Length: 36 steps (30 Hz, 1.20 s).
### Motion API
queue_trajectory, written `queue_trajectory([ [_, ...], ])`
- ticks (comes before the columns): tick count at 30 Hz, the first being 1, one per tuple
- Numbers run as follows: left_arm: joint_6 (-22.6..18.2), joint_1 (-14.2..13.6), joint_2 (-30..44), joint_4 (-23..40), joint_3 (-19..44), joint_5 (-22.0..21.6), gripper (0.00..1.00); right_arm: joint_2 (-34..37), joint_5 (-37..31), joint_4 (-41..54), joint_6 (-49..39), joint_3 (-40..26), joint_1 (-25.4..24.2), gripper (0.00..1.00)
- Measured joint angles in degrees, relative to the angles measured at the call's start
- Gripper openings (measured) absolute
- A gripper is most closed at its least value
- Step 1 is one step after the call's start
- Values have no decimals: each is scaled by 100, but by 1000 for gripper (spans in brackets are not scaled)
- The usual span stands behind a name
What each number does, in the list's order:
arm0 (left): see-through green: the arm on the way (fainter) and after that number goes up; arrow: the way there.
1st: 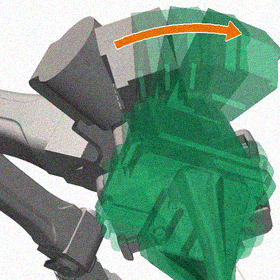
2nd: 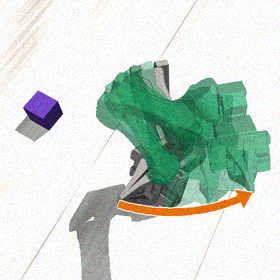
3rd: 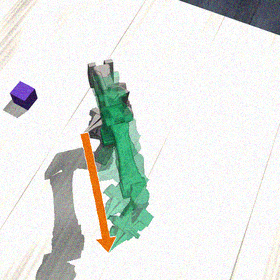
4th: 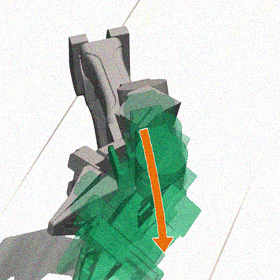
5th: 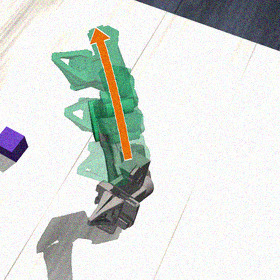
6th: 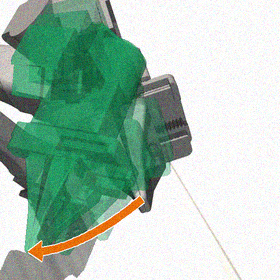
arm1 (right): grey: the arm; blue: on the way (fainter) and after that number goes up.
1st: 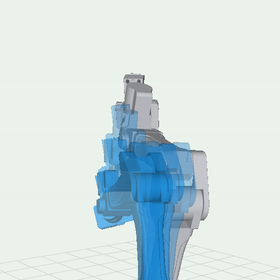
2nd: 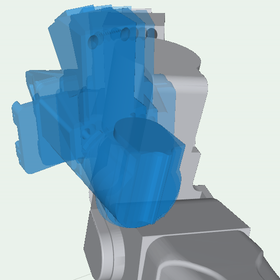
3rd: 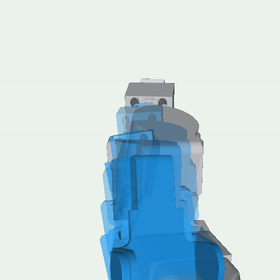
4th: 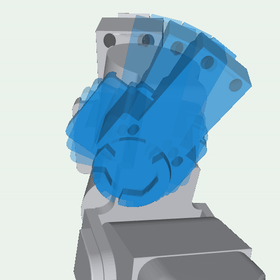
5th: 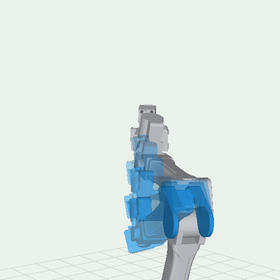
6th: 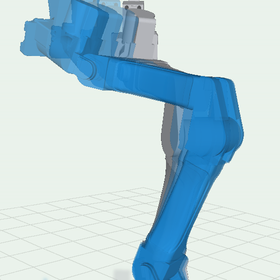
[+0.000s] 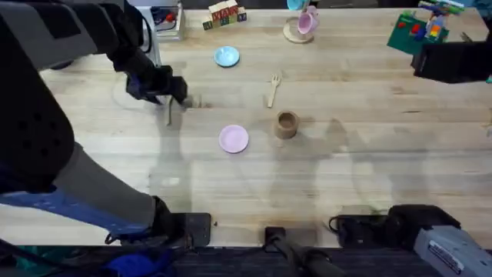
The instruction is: Pick up a utensil and set it on the pink plate, then put the other utensil in the container.
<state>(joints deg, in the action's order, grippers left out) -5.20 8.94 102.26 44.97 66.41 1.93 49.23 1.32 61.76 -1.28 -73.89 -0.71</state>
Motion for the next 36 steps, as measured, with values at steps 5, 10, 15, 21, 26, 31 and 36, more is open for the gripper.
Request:
queue_trajectory([
  [5, -18, -16, -22, 17, -2, 44, 57, 0, 0, 0, 0, 0, 0, 996],
  [10, -17, -16, -28, 26, 0, 42, 55, 0, 0, 0, 0, 0, 0, 996],
  [15, -43, -16, -45, 204, 30, 21, 51, 0, 0, 0, 0, 0, 0, 996],
  [21, -45, -18, -463, 778, 51, -24, 46, 0, 0, 0, 0, 0, 0, 995],
  [26, -43, -164, -1208, 1125, 148, -17, 42, 0, 0, 0, 0, 0, 0, 995],
  [31, 56, -564, -1806, 1378, 173, 7, 40, 0, 0, 0, 0, 0, 0, 996],
  [36, 279, -1132, -1993, 1929, 271, 26, 40, 0, 0, 0, 0, 0, 0, 996],
])
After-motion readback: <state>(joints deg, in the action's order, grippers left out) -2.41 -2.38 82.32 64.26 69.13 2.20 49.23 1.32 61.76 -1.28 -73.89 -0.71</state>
